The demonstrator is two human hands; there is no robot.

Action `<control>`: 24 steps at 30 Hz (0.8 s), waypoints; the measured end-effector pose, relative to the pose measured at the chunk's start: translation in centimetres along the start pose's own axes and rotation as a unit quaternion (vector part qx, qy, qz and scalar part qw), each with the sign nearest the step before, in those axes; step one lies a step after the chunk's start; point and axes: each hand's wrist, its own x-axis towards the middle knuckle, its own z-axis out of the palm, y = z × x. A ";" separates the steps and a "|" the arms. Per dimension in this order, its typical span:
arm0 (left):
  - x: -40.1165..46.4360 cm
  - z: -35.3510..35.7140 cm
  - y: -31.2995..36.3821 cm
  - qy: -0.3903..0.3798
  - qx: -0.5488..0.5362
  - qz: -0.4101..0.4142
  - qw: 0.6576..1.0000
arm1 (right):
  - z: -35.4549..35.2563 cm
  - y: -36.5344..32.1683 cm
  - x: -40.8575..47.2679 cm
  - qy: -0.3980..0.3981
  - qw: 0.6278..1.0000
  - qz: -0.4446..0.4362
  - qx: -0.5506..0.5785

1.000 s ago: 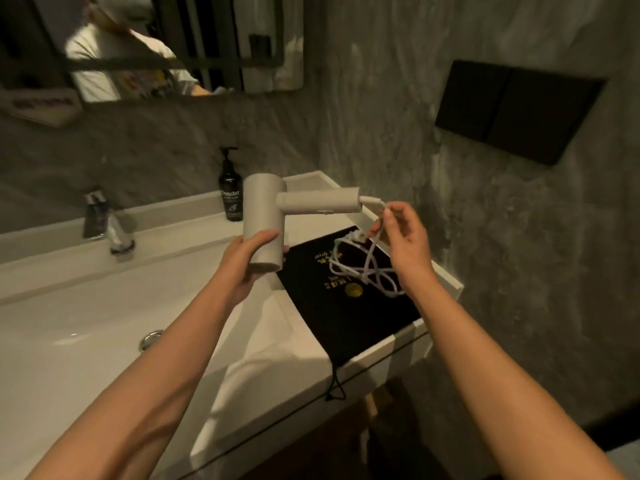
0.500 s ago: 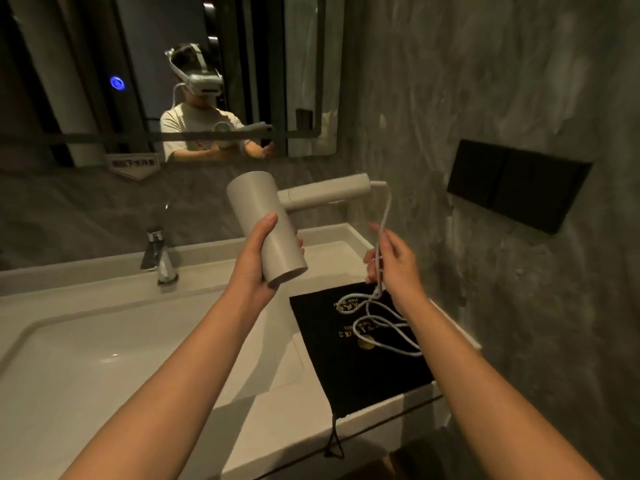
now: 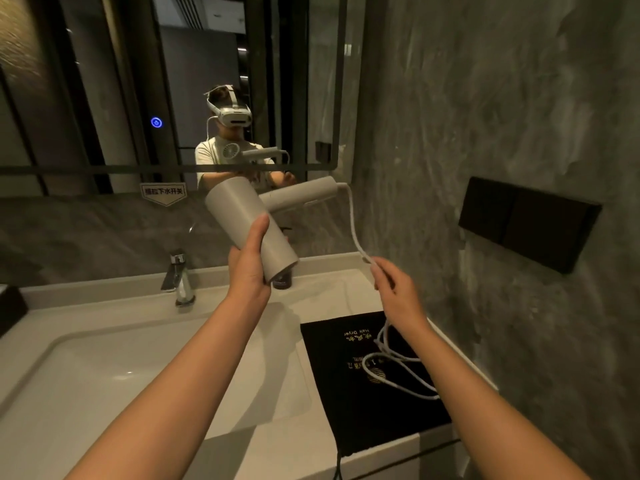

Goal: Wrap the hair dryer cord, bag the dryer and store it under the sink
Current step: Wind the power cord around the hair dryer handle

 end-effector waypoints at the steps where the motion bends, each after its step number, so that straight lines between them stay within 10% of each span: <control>1: 0.1 -0.1 0.2 0.005 0.021 0.016 1.000 | 0.1 -0.5 0.6 -0.001 0.999 -0.035 -0.021; 13: 1.2 -3.3 5.0 -0.160 0.301 0.098 0.935 | -0.3 -10.1 8.0 -0.098 0.970 -0.185 -0.120; 24: 3.2 -4.9 7.8 -0.279 0.195 -0.081 0.937 | 1.0 -14.4 11.0 -0.246 0.966 -0.076 0.025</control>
